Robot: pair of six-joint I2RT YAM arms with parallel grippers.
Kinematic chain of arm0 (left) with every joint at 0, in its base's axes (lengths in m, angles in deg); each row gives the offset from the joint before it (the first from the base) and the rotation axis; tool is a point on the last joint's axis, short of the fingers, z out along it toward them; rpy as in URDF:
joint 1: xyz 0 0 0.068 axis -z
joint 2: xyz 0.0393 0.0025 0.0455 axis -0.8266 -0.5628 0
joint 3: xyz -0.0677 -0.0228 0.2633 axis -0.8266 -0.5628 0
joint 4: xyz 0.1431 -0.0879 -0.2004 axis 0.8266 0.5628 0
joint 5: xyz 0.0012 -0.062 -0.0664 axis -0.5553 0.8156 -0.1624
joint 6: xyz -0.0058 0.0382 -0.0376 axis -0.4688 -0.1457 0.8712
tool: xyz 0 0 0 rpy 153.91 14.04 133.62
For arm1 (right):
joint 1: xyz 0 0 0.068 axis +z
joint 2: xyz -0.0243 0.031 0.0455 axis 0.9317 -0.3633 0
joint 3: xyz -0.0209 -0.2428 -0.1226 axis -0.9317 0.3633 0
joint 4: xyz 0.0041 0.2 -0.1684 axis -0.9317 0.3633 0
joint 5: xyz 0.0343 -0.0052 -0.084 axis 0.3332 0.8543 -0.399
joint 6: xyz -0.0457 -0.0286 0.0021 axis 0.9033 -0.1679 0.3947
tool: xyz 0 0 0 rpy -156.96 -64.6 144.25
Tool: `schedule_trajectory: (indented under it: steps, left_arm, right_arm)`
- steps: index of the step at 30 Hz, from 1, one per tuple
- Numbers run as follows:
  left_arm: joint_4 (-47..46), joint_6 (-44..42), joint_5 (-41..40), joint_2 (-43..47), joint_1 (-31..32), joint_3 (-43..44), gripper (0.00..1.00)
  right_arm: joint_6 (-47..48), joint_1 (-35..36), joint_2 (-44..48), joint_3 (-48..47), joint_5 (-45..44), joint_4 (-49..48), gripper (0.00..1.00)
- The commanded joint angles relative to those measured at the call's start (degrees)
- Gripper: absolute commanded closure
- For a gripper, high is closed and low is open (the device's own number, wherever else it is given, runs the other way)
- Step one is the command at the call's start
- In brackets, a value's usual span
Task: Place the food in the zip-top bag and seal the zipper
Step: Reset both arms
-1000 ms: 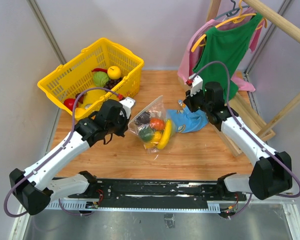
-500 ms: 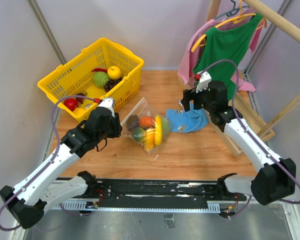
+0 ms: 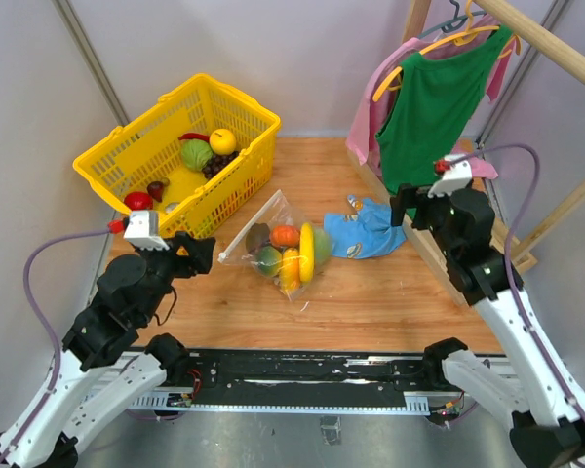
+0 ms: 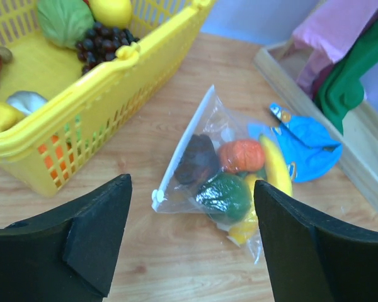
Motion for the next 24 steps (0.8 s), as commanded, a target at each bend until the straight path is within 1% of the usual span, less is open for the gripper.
schedule_trajectory:
  steps: [1,3,6,9,11,13,15,17,20,24]
  left_arm:
    - [-6.4,-4.4,-7.3,8.1,-0.4,-5.0,0.15]
    - [-6.4,-5.3,-9.8,11.2,-0.4,-5.8,0.13]
    - [-6.1,-7.9,-10.0,14.5,-0.4,-7.1,0.1]
    - [-4.9,-6.2,-10.9,17.2,-0.3,-8.6,0.07]
    - [-4.9,-4.6,-10.9,19.6,-0.4,-10.8,0.05]
    - [-5.1,-2.4,-11.0,22.2,-0.3,-12.8,0.01]
    - [-5.4,-0.8,-11.0,24.4,-0.4,-14.2,0.01]
    - [-5.5,-1.0,-10.9,25.7,-0.4,-14.5,0.01]
    - [-5.6,-0.7,-11.4,25.6,-0.4,-14.7,0.01]
    - [-6.8,-2.0,-9.2,23.9,-0.4,-15.1,0.01]
  right_arm:
    - [-1.8,-0.7,10.7,5.9,-7.8,0.7,0.02]
    - [-1.6,-0.7,15.5,7.2,-7.3,1.7,0.02]
    - [-0.3,-0.7,20.8,8.5,-9.3,6.6,0.02]
    - [1.8,-0.7,25.0,9.3,-9.8,9.3,0.02]
    - [3.5,-0.6,26.6,10.1,-9.4,9.7,0.02]
    - [4.1,-0.7,27.2,11.2,-8.3,9.8,0.02]
    - [4.6,-0.7,27.2,12.1,-6.5,10.7,0.02]
    - [5.1,-0.7,27.3,12.9,-6.5,11.6,0.02]
    - [4.7,-0.7,28.0,14.6,-6.6,11.1,0.02]
    - [4.0,-0.7,28.7,16.0,-7.0,10.7,0.02]
